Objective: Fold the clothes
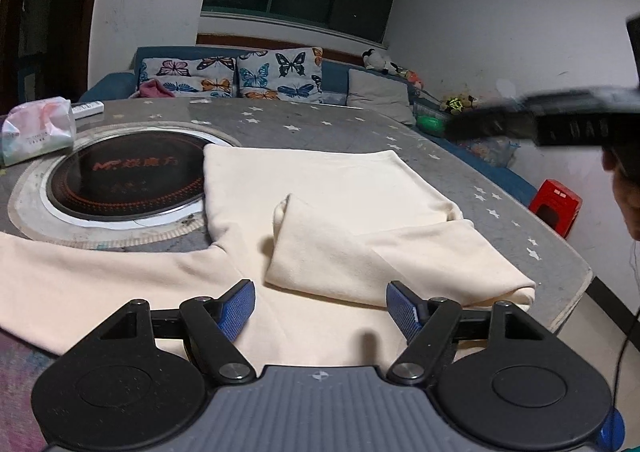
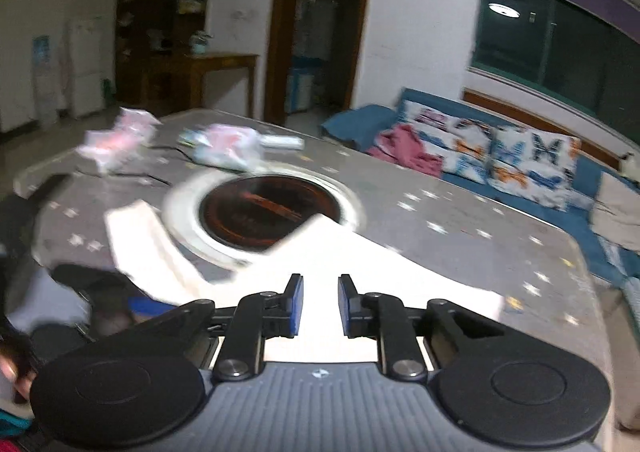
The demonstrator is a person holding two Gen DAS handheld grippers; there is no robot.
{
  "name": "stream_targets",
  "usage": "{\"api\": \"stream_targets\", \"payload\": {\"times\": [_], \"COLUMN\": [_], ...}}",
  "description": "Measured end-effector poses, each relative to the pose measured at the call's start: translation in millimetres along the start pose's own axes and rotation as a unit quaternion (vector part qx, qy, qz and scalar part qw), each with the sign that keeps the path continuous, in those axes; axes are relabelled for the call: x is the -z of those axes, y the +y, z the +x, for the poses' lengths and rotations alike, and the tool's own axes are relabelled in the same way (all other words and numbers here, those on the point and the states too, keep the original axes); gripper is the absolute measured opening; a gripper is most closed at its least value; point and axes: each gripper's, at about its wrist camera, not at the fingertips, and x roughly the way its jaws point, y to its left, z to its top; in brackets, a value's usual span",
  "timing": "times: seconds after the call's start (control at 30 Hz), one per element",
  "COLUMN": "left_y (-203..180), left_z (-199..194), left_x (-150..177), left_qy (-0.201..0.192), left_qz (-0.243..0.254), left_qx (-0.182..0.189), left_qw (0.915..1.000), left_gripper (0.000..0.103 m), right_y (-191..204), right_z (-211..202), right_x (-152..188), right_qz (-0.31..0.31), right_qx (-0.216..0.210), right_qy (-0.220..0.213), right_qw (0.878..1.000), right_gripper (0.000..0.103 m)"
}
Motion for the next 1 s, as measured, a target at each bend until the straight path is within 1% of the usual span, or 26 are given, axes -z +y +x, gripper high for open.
{"api": "stream_targets", "payload": {"times": [0.13,0.23,0.33,0.37,0.4,0.43,0.47,0.5,0.53,0.6,0.77,0.83,0.9,1.0], "left_y": [2,4,2,0,-2,-4,-5,-7,-8,-7,1,10,19,31], "left_z": [7,22,36,40,43,45,46,46,46,38,8,6,5,1], "left_x": [-8,-14,-17,-17,-16,-15,-15,-15,-15,-19,-30,-31,-28,-25], "left_qy": [-0.01,-0.004,0.009,0.015,0.02,0.023,0.024,0.026,0.028,0.026,0.01,0.022,0.032,0.039], "left_qz": [0.011,0.012,0.024,0.03,0.036,0.042,0.045,0.045,0.045,0.033,0.002,-0.014,-0.028,-0.045], "left_qx": [-0.017,-0.023,-0.022,-0.021,-0.019,-0.018,-0.02,-0.023,-0.026,-0.031,-0.051,-0.065,-0.074,-0.073], "left_qw": [0.9997,0.9997,0.9994,0.9992,0.999,0.9987,0.9985,0.9984,0.9983,0.9986,0.9986,0.9976,0.9963,0.9955], "left_gripper": [0.073,0.073,0.068,0.058,0.045,0.041,0.031,0.016,0.01,0.004,0.004,0.004,0.007,0.008], "right_y": [-23,-34,-32,-31,-31,-30,-29,-29,-28,-27,-21,-20,-19,-16], "right_z": [-6,-10,-12,-12,-13,-13,-14,-14,-15,-15,-12,-10,-8,-8], "right_x": [29,53,64,68,71,74,78,81,84,91,93,93,93,95], "right_qz": [0.018,0.021,0.016,0.015,0.013,0.011,0.01,0.008,0.007,0.004,-0.008,-0.012,-0.014,-0.019], "right_qx": [0.03,0.041,0.039,0.037,0.036,0.035,0.034,0.033,0.031,0.029,0.021,0.019,0.016,0.014], "right_qy": [0.046,0.082,0.094,0.097,0.101,0.104,0.108,0.111,0.115,0.122,0.121,0.12,0.122,0.12], "right_qw": [0.998,0.996,0.995,0.994,0.994,0.994,0.994,0.993,0.993,0.992,0.992,0.992,0.992,0.993], "right_gripper": [0.017,0.022,0.027,0.031,0.034,0.035,0.037,0.038,0.04,0.042,0.043,0.043,0.043,0.041]}}
